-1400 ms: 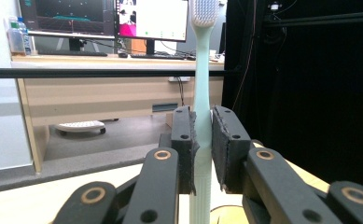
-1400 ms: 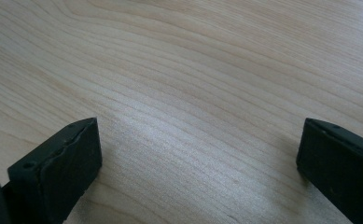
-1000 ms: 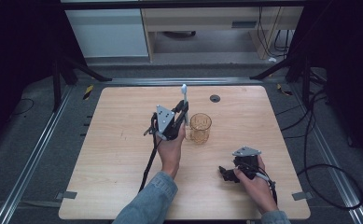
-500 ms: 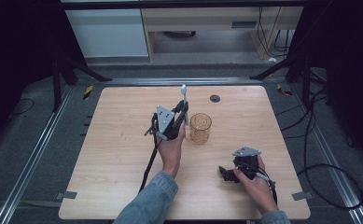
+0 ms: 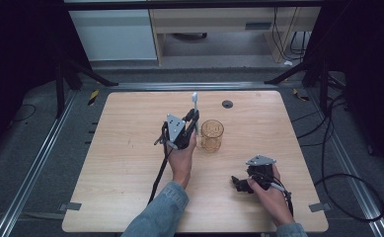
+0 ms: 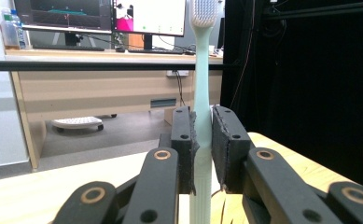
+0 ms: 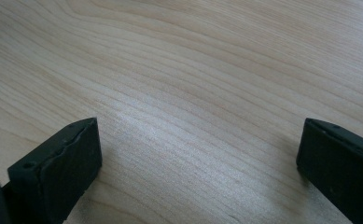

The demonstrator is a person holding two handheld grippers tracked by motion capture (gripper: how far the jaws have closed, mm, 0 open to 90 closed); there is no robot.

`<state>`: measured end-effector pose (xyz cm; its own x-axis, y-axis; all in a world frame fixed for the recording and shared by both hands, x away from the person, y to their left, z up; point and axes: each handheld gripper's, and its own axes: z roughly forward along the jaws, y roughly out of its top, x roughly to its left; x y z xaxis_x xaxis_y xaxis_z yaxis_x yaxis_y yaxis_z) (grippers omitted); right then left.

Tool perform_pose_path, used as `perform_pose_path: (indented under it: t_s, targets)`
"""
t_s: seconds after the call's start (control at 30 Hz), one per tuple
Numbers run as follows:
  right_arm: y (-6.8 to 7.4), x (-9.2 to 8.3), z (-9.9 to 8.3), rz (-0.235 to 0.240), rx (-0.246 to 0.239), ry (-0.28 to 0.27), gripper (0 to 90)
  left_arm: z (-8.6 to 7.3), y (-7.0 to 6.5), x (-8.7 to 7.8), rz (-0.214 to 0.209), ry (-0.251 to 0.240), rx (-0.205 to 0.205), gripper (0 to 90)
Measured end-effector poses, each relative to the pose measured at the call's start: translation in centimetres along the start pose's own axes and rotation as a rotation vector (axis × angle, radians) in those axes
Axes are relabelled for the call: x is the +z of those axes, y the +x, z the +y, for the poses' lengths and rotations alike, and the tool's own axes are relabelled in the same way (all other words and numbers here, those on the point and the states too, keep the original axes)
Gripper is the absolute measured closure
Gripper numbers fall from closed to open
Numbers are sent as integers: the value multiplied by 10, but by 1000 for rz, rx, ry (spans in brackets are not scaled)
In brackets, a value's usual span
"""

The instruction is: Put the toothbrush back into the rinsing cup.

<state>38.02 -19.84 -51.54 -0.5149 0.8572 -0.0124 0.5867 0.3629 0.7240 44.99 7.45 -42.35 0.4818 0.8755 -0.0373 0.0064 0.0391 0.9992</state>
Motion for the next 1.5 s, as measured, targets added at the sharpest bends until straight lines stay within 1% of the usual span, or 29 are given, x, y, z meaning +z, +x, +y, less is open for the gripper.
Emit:
perform_pose_path:
  t_s: [0.1,0.13,0.33,0.4,0.7,0.83,1.17,1.5]
  targets:
    - [0,0,0,-1,-2,0,4,-4,0,1,3,3,-2,788]
    - [0,0,0,2,7,2,4,-6,1,1,3,7,0,788]
    - [1,0,0,4,6,2,4,-14,0,4,3,16,-15,787]
    - [1,0,0,4,7,2,4,-15,0,4,5,15,-13,787]
    - [0,0,0,4,4,1,4,-26,-1,1,8,27,-11,788]
    - [0,0,0,4,1,2,4,-32,-2,0,11,40,-12,787]
    - [1,0,0,4,4,1,4,-35,-3,-1,12,45,-8,788]
    - [0,0,0,4,4,3,4,-46,-2,-3,15,60,-13,786]
